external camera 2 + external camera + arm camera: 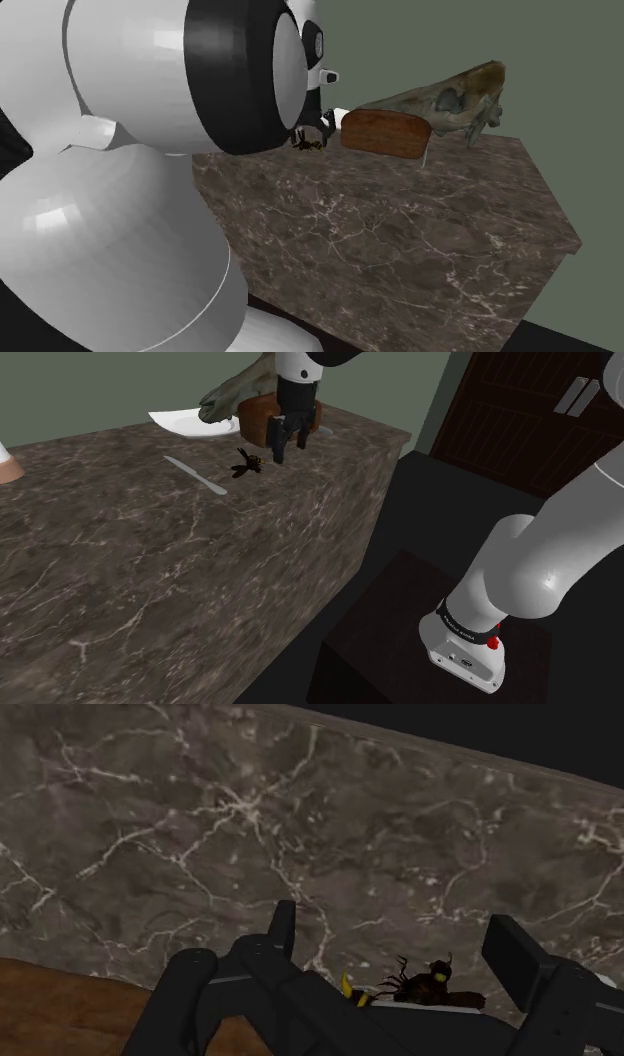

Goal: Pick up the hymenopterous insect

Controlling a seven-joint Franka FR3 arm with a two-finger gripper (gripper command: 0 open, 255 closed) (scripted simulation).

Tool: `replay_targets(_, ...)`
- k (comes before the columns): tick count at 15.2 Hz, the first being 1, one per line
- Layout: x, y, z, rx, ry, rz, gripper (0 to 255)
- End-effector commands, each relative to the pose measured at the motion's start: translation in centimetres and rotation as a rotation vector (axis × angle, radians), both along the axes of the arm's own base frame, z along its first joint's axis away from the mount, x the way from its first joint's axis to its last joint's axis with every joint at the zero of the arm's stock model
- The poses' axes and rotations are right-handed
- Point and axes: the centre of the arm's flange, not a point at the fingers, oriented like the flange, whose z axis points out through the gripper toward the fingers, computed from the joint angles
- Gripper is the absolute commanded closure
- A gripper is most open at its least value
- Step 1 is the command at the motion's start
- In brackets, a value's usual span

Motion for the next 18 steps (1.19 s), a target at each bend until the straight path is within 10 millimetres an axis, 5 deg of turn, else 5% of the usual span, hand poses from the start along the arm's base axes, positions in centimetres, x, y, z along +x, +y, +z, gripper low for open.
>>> replay_targets(1,2.0,1.5,-0.1,0.005,-0.021,0.029,0)
replay_targets(4,4.3,4.0,0.1,0.013,-0.051,0.072,0)
replay_targets(14,4.5,4.2,-3.9,0.014,-0.053,0.076,0)
replay_targets(15,4.5,4.2,-3.9,0.014,-0.053,0.075,255)
replay_targets(18,4.5,4.2,-3.8,0.014,-0.053,0.076,255)
